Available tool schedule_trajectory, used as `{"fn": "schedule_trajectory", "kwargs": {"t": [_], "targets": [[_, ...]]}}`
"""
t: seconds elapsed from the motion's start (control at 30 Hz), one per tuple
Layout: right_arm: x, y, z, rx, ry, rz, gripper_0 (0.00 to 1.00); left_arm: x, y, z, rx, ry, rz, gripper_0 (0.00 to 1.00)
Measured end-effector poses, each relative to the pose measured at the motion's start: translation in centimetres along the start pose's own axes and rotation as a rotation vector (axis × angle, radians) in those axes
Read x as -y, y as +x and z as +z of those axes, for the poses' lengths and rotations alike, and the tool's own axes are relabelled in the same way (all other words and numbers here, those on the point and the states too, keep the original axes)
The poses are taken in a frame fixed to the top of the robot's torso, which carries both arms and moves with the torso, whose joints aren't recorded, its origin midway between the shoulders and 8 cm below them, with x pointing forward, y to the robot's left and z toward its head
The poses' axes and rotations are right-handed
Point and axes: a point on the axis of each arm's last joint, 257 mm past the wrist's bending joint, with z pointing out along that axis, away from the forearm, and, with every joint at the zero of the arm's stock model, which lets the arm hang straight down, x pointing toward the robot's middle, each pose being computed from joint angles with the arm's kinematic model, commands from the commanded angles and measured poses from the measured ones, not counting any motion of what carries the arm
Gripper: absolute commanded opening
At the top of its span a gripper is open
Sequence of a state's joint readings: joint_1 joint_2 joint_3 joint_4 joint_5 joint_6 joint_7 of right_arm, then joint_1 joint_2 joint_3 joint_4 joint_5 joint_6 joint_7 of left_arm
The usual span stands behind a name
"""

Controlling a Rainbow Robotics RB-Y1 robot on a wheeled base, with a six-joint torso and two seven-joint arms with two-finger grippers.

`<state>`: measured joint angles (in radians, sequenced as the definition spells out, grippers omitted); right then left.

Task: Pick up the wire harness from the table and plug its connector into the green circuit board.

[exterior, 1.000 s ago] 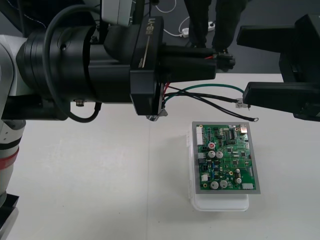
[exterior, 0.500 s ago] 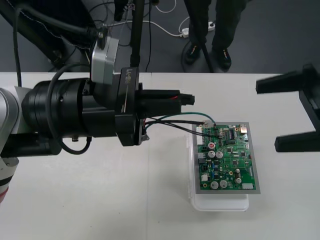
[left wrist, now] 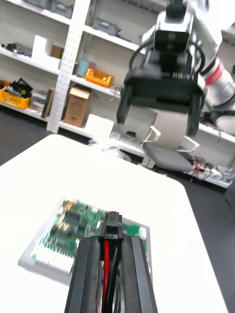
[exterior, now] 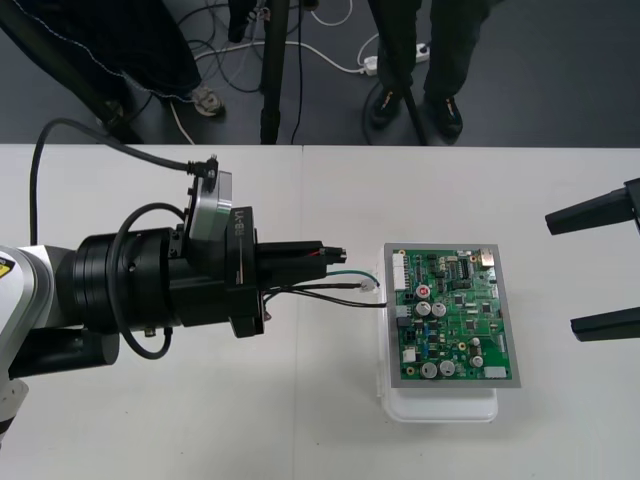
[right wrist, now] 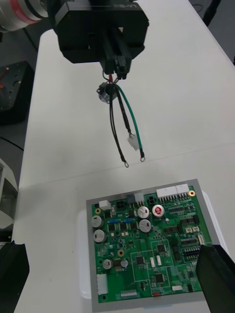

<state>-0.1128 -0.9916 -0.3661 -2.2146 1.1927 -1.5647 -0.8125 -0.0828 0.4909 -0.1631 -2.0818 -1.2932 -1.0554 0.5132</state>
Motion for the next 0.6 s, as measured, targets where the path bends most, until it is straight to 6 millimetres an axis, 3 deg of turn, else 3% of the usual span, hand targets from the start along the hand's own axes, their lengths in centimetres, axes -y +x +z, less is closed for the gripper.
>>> {"fn": "schedule_trajectory", "kwargs": {"t": [0.37, 0.6], "targets": [[-0.4, 0.4, -0.4, -0.066, 0.012, -0.040, 1.00, -1.3, 4.4, -1.5, -0.032, -0.056, 0.152, 0.00], [-1.2, 0.2, -0.8, -0.071, -0.003, -0.047, 1.00, -2.5, 7.0, -2.3, -0.018, -0.075, 0.046, 0.00]]}}
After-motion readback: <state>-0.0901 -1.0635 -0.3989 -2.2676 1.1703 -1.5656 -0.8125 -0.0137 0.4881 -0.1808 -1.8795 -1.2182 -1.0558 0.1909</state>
